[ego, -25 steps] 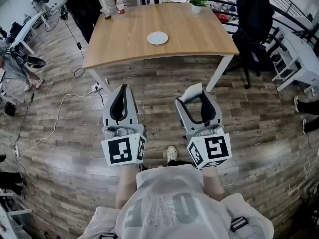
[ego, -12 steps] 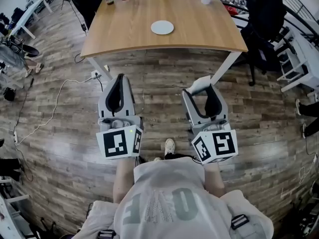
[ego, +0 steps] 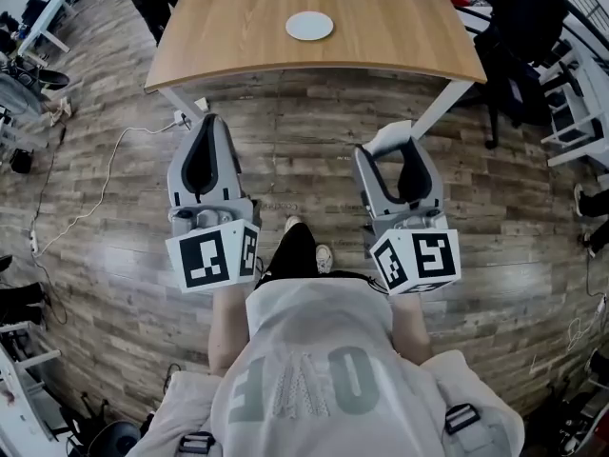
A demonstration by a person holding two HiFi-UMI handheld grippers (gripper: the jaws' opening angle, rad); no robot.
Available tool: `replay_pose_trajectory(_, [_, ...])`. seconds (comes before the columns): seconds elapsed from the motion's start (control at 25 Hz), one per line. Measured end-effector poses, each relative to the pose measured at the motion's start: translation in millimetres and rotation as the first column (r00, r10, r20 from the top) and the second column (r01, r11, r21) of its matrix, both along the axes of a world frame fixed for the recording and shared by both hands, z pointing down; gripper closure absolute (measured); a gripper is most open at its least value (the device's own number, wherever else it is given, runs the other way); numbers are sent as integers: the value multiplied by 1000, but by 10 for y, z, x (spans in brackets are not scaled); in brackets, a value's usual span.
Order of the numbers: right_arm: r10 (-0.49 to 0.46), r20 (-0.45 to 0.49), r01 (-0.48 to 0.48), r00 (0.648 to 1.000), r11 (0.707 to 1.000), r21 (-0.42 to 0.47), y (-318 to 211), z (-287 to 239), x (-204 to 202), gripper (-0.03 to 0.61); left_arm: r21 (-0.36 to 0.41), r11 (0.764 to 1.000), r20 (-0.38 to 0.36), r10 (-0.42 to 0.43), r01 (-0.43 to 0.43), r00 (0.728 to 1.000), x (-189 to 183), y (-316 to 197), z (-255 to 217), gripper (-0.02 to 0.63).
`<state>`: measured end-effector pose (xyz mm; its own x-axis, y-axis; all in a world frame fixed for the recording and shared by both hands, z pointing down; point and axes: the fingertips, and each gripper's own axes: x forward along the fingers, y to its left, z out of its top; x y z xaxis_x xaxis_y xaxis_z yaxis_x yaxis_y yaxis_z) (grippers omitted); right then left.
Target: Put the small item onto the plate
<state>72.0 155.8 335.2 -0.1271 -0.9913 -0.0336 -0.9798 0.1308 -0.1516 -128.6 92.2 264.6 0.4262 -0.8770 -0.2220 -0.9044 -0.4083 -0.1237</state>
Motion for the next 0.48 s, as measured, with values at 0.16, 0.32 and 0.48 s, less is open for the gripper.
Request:
replay_pose_trajectory(0.16, [8,-34,-9,999,1000,-14,-75,61,62,272,9,1000,12,14,-14,1000,134,-79,-16,605])
replay_pose_trajectory(0.32, [26,6,-26,1000,999,-30,-231,112,161,273,7,999,32,32,-33,999,272,-242,5,605])
replay_pose_trajectory(0.48, [37,-2,-37,999,999,-14,-347,91,251,272,-7,999,13,54,-53,998,375,-480,19,605])
